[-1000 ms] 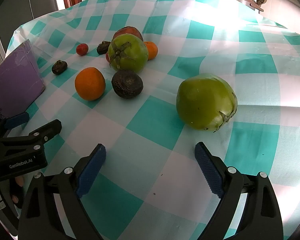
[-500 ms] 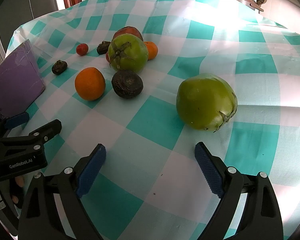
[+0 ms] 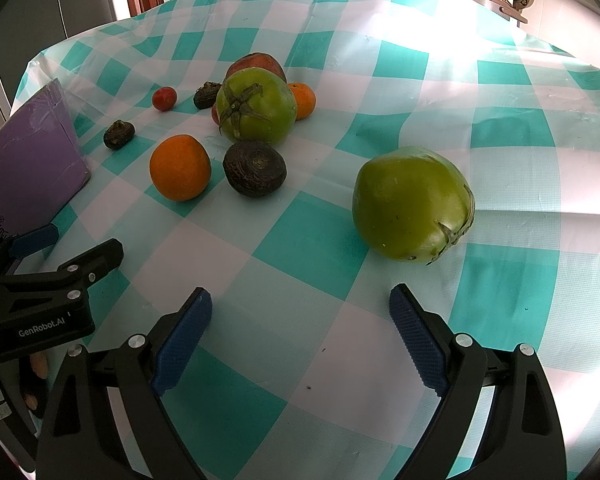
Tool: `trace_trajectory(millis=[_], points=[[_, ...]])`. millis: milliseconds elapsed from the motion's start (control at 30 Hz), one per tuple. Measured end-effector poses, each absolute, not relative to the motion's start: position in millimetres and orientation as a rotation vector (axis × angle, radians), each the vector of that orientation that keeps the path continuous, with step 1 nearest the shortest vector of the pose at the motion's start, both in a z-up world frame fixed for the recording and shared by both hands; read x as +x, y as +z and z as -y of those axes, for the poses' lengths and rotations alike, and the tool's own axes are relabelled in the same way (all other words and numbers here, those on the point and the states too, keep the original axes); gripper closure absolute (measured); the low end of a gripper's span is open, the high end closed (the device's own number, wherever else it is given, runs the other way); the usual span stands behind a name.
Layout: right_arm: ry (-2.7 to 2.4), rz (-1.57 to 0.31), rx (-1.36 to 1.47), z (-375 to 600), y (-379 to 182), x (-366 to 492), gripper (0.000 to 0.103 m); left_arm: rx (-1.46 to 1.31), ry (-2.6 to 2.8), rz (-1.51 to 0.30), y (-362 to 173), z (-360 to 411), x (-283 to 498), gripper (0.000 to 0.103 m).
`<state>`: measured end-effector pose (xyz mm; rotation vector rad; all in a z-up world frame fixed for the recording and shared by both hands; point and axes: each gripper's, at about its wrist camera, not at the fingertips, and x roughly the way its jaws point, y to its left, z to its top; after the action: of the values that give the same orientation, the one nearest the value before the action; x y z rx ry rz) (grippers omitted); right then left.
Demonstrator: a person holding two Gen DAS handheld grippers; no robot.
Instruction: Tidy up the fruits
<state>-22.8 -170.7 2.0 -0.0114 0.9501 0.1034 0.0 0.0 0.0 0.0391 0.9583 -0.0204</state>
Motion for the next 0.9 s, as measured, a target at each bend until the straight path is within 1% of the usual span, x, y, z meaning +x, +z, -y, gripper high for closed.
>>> trace_trajectory(millis=[733,900], points=[[0.101,-0.951,-0.022,165,2,-23,0.016,0.024,0.006,-0.959,3,5,-1,0.001],[-0.017,-0.961,0.029,185,3,-20,0.017,0.041,-0.029,-0.976,1,12,11,0.001]])
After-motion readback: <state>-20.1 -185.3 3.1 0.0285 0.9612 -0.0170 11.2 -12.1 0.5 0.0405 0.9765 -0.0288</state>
